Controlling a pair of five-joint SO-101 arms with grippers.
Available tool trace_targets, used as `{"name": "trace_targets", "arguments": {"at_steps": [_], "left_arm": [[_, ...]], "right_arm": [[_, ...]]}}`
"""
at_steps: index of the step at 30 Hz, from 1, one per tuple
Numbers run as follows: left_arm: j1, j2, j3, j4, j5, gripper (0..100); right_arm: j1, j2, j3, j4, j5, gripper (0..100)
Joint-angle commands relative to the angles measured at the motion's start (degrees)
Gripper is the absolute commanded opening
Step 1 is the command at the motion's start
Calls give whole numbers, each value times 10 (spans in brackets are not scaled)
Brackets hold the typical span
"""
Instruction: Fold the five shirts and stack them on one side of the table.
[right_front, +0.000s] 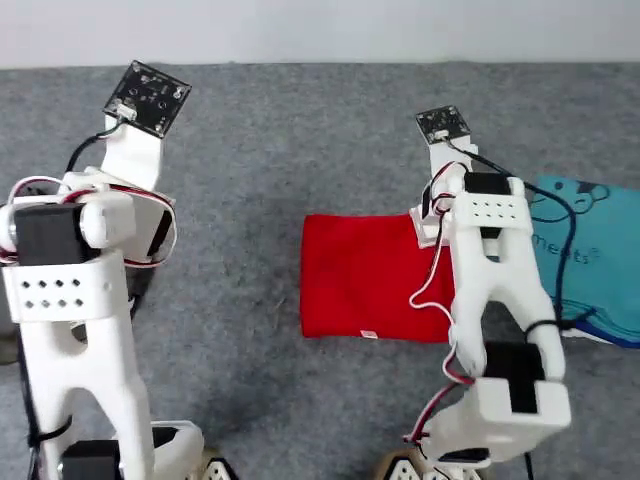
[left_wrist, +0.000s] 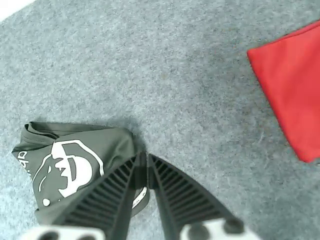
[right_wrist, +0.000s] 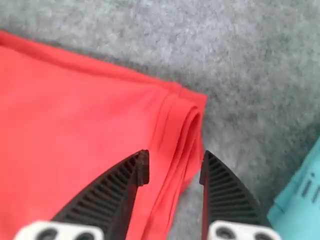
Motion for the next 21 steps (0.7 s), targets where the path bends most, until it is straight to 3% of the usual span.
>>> {"name": "trace_targets", "arguments": {"at_steps": [1, 4, 10, 21], "left_arm": [[-4, -18, -1, 10, -2, 14], [-4, -18, -1, 10, -2, 14], [-4, -18, -1, 10, -2, 14], [-4, -18, -1, 10, -2, 14]], "right_arm": [[-7, 12, -20, -31, -3, 176], [-16, 24, -21, -44, -2, 163], [-28, 37, -23, -71, 62, 6], [5, 46, -105, -60, 149, 10]]}}
